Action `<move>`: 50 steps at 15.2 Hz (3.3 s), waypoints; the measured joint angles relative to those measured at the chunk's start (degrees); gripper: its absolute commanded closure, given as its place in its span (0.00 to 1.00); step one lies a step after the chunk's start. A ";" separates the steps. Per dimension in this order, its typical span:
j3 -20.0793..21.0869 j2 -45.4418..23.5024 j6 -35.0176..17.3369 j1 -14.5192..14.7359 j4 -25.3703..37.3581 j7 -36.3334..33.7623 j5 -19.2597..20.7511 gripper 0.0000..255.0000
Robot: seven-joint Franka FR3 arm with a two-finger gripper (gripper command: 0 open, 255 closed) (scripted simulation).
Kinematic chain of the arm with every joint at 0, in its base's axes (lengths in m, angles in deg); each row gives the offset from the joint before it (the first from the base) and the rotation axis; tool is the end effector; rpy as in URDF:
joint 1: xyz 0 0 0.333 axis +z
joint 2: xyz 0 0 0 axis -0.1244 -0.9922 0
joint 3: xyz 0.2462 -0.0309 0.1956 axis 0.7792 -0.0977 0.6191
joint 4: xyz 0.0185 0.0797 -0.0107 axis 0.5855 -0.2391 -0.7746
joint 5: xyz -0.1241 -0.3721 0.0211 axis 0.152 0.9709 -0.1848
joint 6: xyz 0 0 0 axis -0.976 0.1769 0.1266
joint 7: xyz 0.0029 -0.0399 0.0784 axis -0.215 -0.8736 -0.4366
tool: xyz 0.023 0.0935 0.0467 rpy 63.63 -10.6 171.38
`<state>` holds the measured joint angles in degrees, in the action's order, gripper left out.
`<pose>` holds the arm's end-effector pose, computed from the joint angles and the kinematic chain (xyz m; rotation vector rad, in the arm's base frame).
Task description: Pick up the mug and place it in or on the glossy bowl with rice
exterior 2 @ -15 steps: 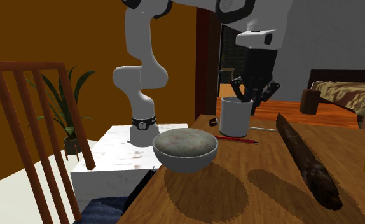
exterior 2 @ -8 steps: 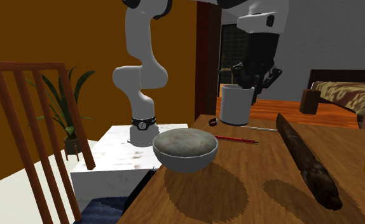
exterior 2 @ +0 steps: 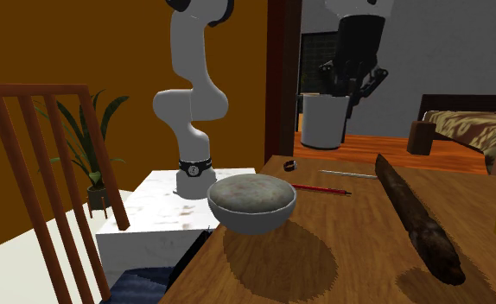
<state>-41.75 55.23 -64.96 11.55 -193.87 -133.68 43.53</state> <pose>0.3872 0.3743 0.5096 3.0682 -0.1232 -0.0645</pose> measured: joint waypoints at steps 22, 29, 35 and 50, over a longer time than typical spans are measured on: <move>-11.47 14.72 -1.87 -4.83 -15.04 18.99 -4.88 1.00; -10.83 13.34 -7.17 -4.85 -19.06 18.63 -4.64 1.00; -10.49 12.74 -9.71 -4.81 -21.02 18.40 -4.57 1.00; -11.19 13.75 -3.16 -4.97 -15.31 18.74 -4.57 0.00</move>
<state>-52.94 68.98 -68.12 6.58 -209.18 -114.94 38.96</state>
